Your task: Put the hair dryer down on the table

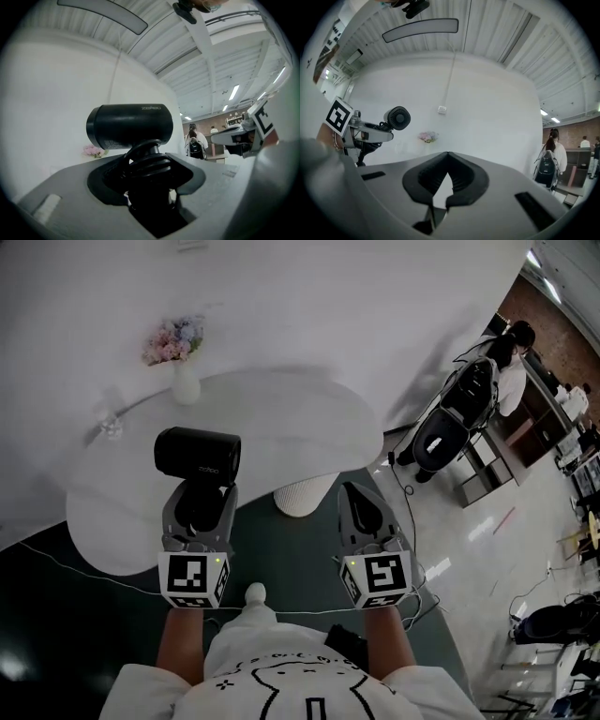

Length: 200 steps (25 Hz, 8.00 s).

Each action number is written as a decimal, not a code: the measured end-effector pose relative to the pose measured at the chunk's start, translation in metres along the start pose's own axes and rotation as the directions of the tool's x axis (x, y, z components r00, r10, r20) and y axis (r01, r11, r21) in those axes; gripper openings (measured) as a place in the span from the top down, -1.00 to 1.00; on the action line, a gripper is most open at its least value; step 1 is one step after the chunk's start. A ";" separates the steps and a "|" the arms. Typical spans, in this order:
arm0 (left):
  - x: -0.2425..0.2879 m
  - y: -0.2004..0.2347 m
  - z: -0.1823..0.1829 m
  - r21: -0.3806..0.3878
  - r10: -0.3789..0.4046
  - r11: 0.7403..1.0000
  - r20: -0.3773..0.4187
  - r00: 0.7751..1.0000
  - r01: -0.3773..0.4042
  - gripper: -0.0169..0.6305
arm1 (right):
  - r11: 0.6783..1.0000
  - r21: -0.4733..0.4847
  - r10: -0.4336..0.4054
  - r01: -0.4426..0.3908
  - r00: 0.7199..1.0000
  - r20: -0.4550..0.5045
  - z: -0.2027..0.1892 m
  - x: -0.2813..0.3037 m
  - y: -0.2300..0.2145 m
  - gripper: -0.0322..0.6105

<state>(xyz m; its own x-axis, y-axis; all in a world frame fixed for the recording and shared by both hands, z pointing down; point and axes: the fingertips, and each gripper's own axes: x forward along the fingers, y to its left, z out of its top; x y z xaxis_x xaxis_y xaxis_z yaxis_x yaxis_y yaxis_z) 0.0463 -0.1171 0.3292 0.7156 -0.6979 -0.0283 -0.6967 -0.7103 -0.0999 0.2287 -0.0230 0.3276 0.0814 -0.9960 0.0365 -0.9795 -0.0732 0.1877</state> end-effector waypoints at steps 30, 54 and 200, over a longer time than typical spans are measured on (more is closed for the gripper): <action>0.068 0.203 -0.096 -0.087 0.271 0.951 -0.222 0.937 -0.296 0.20 | 0.962 -0.001 0.272 -0.273 0.957 -0.098 -0.020 0.226 0.084 0.91; 0.122 0.248 -0.220 -0.106 0.325 0.886 -0.551 0.768 -0.451 0.21 | 0.905 0.060 0.426 -0.422 0.895 -0.135 -0.051 0.336 0.092 0.91; -0.040 0.211 0.071 0.053 0.504 0.857 0.119 0.856 -0.512 0.89 | 0.928 -0.013 0.365 -0.373 0.900 0.240 0.115 0.181 0.085 0.91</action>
<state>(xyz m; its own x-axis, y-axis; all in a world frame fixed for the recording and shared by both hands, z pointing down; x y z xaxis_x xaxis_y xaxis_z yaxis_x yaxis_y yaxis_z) -0.1258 -0.2329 0.2386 0.2673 -0.9441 -0.1928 -0.9611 -0.2469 -0.1236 0.1392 -0.2154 0.2373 -0.3283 -0.9350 -0.1342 -0.9367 0.3039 0.1738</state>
